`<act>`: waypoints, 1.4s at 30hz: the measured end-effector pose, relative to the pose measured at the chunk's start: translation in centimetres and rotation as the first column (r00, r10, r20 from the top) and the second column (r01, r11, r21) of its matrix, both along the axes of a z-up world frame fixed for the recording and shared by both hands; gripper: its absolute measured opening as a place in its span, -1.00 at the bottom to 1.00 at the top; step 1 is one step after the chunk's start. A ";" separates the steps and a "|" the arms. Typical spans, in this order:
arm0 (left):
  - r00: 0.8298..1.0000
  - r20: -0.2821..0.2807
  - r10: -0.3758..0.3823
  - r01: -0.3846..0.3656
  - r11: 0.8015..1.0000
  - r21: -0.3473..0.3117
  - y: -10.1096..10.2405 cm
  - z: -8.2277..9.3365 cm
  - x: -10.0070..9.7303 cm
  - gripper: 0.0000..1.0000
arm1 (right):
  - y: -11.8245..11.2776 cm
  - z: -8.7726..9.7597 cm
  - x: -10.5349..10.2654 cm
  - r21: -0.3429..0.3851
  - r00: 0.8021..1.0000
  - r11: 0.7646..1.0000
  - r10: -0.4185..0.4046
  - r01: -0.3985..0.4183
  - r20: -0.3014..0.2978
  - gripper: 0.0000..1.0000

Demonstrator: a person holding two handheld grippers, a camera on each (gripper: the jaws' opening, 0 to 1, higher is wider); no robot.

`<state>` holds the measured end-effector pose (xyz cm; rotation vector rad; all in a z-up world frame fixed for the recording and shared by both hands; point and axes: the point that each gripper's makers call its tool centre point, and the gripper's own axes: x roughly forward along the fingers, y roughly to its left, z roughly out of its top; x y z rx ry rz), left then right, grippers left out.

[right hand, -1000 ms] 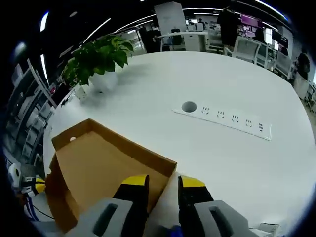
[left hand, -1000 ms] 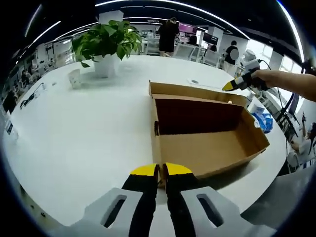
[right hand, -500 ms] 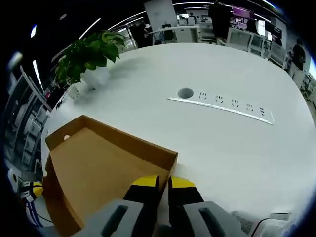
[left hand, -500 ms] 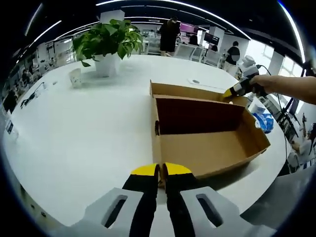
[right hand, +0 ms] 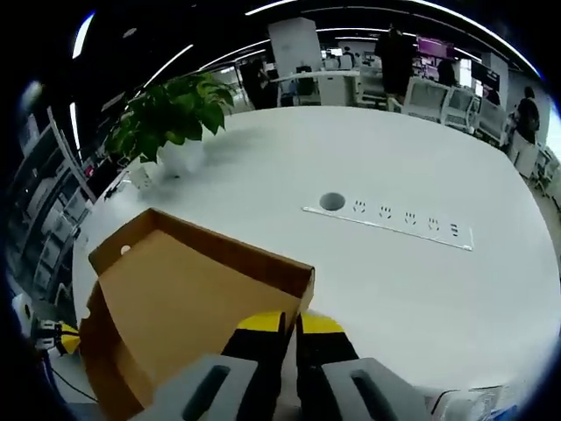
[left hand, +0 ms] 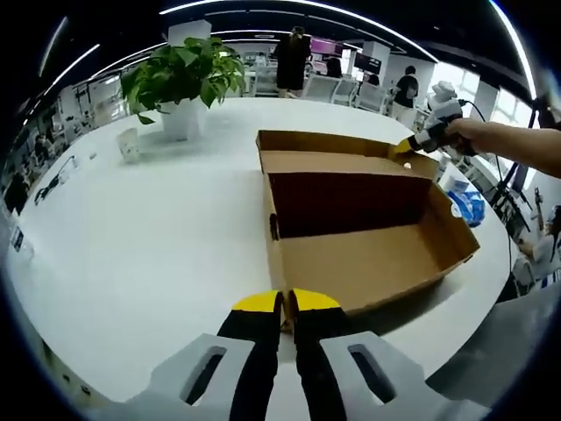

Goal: Operate the shoe box by opening the lid, removing the specified soft item, and placing it in the target area until the item is outside and the box remains undamaged.

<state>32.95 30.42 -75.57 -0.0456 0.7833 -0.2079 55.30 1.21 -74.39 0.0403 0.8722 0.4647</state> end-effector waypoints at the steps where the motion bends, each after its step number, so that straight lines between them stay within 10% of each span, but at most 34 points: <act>1: 1.000 0.000 0.000 0.000 1.000 0.001 0.0 0.0 0.0 -0.96 | 0.0 0.4 -0.1 0.010 1.000 1.000 -0.006 0.006 0.005 -1.00; 21: 1.000 0.015 0.007 -0.007 1.000 -0.013 0.2 -0.2 -0.2 -0.96 | 1.1 7.1 -0.7 0.077 0.973 0.994 0.062 -0.081 0.223 -1.00; 42: 1.000 0.027 -0.007 0.008 0.999 -0.031 0.2 -0.2 -0.2 -0.96 | 0.9 10.2 -5.5 0.111 0.932 0.986 0.075 -0.122 0.353 -1.00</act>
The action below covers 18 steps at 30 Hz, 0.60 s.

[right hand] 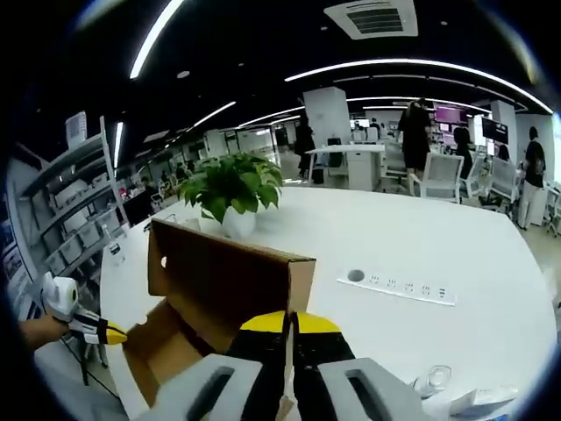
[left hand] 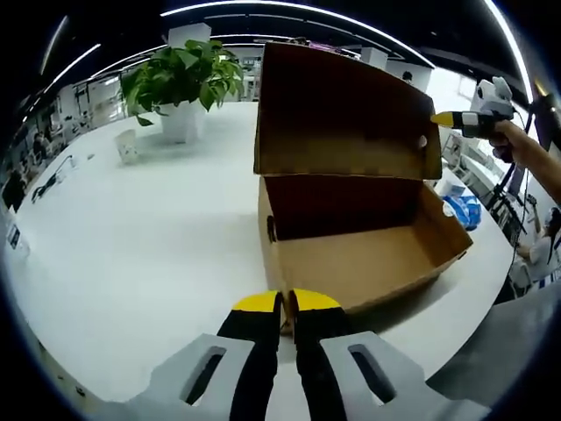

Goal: Operate the shoe box by opening the lid, removing the specified soft item, and placing it in the target area until the item is outside and the box remains undamaged.

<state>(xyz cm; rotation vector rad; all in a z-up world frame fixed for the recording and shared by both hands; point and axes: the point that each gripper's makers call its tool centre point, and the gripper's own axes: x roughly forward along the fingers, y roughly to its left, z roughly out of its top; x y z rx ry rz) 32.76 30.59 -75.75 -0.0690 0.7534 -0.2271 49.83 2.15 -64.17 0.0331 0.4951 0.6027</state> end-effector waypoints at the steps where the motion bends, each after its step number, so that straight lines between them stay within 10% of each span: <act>1: 1.000 0.002 -0.001 0.001 1.000 0.001 0.0 0.0 0.0 -0.96 | 0.0 0.0 -0.2 0.002 1.000 1.000 -0.001 0.001 0.006 -1.00; 18: 1.000 0.006 0.004 -0.004 1.000 -0.025 0.1 0.0 0.0 -0.95 | 0.0 0.4 -5.9 0.046 0.995 0.999 -0.007 0.002 0.095 -1.00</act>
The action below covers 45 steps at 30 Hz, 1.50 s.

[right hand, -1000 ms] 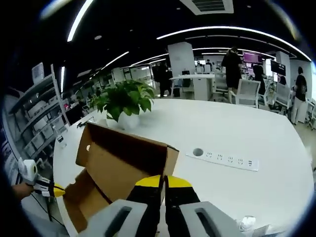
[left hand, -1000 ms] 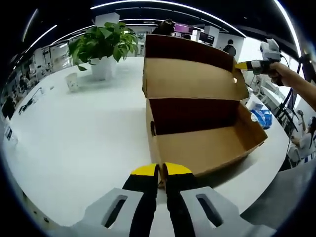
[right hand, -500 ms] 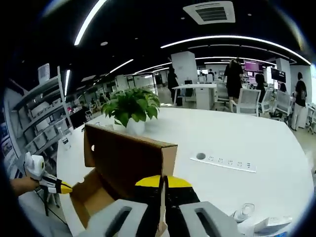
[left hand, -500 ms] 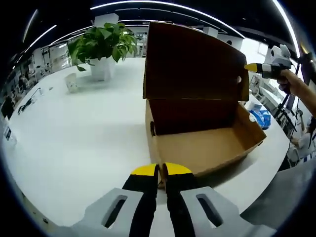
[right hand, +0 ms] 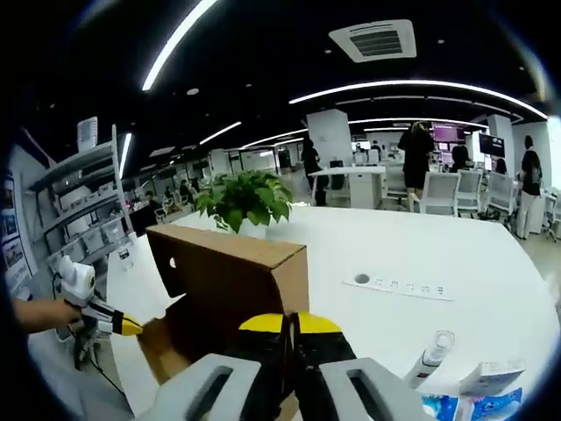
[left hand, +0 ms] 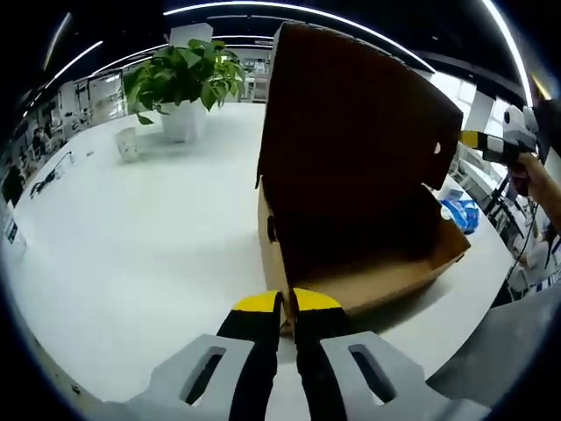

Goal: Operate the shoe box by opening the lid, removing the specified soft item, and placing it in the target area until the item is outside and the box remains undamaged.

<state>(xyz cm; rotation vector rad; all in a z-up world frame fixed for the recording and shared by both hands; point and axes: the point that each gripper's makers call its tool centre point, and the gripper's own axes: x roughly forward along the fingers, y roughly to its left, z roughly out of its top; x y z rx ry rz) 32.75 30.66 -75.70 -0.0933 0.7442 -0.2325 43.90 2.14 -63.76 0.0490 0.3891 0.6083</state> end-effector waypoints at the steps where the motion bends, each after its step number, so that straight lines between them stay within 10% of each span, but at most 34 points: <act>1: 1.000 0.000 0.000 0.000 1.000 0.000 0.0 0.0 0.0 -0.95 | 0.0 -0.1 -0.3 -0.001 1.000 1.000 0.000 0.000 0.005 -1.00; 22: 0.998 0.052 -0.020 0.018 1.000 0.024 0.0 0.1 0.0 -0.93 | -0.2 -1.6 -4.8 0.079 0.999 0.996 -0.036 0.037 -0.017 -1.00; 45: 0.993 0.101 -0.062 0.057 0.997 0.057 -0.3 0.2 -0.1 -0.74 | 0.5 -4.7 -9.5 -0.027 0.999 0.999 0.046 -0.047 -0.017 -0.81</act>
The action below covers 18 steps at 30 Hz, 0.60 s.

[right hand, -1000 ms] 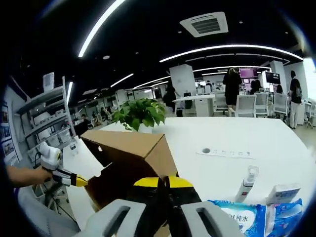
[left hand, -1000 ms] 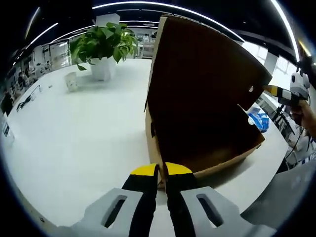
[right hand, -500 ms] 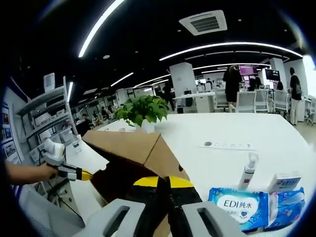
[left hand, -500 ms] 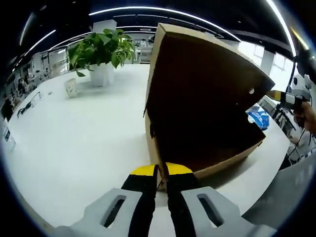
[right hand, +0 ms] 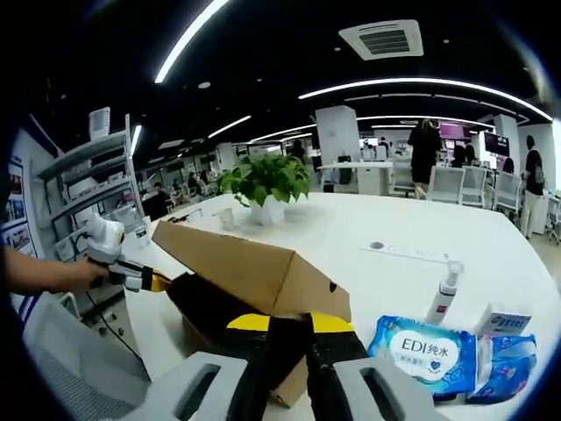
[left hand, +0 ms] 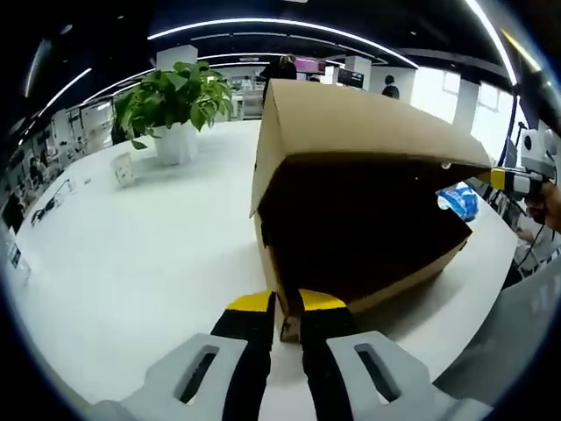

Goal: Operate the shoe box by opening the lid, removing the specified soft item, and placing it in the target area until the item is outside and the box remains undamaged.

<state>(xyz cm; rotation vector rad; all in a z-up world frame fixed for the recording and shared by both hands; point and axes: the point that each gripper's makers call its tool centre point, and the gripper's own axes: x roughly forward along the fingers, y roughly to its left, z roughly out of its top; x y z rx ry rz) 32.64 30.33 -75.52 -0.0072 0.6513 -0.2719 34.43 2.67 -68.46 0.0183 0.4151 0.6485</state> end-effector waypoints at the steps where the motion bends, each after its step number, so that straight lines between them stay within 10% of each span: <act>1: 1.000 0.003 -0.010 0.010 1.000 -0.004 -0.3 0.1 -0.1 -0.62 | 0.0 -0.2 -0.1 -0.003 1.000 1.000 0.003 -0.003 -0.003 -0.80; 13: 0.971 0.203 -0.127 0.114 0.991 0.073 -2.0 3.5 0.5 -0.12 | 0.7 -3.5 -1.6 -0.067 0.996 0.994 0.085 -0.088 -0.038 -0.61; 18: 0.975 0.170 -0.141 0.131 0.989 0.068 -2.3 2.6 0.2 -0.06 | 1.1 -4.6 -1.8 -0.093 0.994 0.990 0.103 -0.107 -0.047 -0.55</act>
